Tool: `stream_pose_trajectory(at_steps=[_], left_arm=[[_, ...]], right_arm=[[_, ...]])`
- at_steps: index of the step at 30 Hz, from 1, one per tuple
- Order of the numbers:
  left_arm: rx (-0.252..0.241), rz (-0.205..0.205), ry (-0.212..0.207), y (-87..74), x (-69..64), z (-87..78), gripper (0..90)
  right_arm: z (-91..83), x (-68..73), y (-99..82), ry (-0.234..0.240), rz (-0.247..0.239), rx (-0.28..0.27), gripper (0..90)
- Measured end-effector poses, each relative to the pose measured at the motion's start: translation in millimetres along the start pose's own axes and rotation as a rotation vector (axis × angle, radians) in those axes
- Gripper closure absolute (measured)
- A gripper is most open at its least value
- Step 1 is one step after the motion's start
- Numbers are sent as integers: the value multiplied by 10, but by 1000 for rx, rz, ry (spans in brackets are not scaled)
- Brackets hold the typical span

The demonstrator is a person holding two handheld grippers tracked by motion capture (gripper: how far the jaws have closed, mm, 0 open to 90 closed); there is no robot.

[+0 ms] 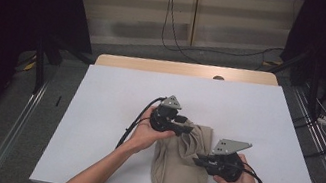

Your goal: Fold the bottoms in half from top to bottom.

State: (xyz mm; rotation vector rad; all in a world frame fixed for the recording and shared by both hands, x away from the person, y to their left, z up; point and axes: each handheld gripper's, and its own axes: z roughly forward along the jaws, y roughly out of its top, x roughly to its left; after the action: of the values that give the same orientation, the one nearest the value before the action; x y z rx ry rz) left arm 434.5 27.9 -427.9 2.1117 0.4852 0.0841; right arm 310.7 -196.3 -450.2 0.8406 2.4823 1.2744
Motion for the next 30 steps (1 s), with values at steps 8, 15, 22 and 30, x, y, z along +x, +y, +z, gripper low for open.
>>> stream_pose_trajectory(at_steps=[8,15,22,30], left_arm=[[105,5,-48,-189,-9,172,598],[105,-5,-31,-238,-74,96,814],[96,-13,-1,-260,-170,-143,804],[103,-7,12,-366,-298,-280,800]], right_arm=[[-19,-12,-53,-13,2,16,826],[-26,10,-80,-18,-3,32,796],[-50,87,-41,2,52,21,486],[96,238,-31,-15,-8,92,604]])
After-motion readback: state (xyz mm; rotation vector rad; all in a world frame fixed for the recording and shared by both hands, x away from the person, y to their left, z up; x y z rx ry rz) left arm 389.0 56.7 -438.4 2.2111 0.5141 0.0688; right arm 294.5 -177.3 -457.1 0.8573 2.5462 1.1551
